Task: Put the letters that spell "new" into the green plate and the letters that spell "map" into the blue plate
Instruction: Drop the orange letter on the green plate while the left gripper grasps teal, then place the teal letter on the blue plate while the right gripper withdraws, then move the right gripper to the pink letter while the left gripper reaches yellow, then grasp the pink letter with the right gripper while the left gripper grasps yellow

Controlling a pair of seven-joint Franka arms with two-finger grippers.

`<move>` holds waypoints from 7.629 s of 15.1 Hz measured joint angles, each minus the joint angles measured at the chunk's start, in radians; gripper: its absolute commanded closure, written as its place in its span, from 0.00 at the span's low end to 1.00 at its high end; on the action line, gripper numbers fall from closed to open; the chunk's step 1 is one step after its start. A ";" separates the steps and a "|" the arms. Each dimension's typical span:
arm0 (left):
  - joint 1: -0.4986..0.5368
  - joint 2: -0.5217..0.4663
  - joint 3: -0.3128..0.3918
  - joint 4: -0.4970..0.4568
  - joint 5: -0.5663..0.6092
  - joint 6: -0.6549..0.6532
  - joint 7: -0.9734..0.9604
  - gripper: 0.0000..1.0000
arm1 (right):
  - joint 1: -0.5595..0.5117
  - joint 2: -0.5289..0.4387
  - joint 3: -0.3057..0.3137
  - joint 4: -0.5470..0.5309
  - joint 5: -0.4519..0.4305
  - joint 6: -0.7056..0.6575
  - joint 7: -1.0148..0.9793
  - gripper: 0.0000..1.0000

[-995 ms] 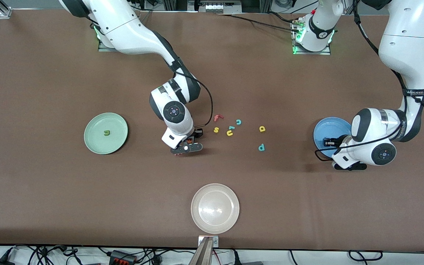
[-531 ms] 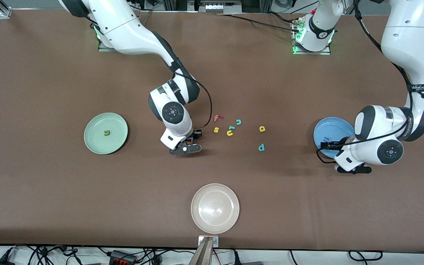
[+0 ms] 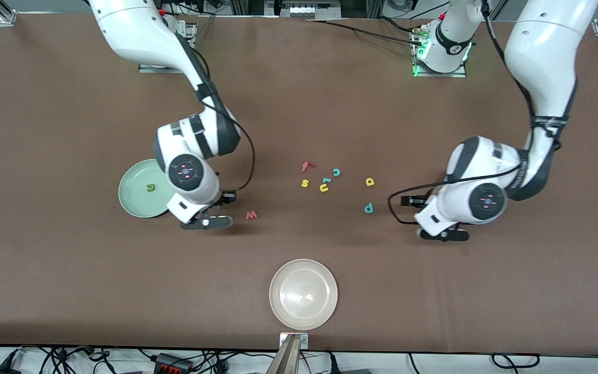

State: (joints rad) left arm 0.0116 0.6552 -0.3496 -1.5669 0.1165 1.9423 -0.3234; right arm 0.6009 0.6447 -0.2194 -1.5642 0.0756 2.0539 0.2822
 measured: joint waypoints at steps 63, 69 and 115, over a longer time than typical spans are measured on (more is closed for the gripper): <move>0.139 0.023 -0.276 -0.246 0.113 0.175 -0.333 0.01 | -0.048 -0.007 0.125 -0.070 0.000 0.137 -1.048 0.00; 0.081 0.051 -0.271 -0.314 0.134 0.321 -0.426 0.36 | -0.033 0.099 0.129 0.054 0.000 0.154 -1.318 0.00; 0.439 -0.088 -0.443 0.081 0.356 -0.313 0.010 0.00 | -0.086 0.111 0.094 0.131 -0.093 0.050 -1.364 0.89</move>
State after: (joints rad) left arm 0.4501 0.5671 -0.7926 -1.4861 0.4724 1.6294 -0.3135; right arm 0.5154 0.7557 -0.1257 -1.4332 -0.0173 2.1044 -1.0814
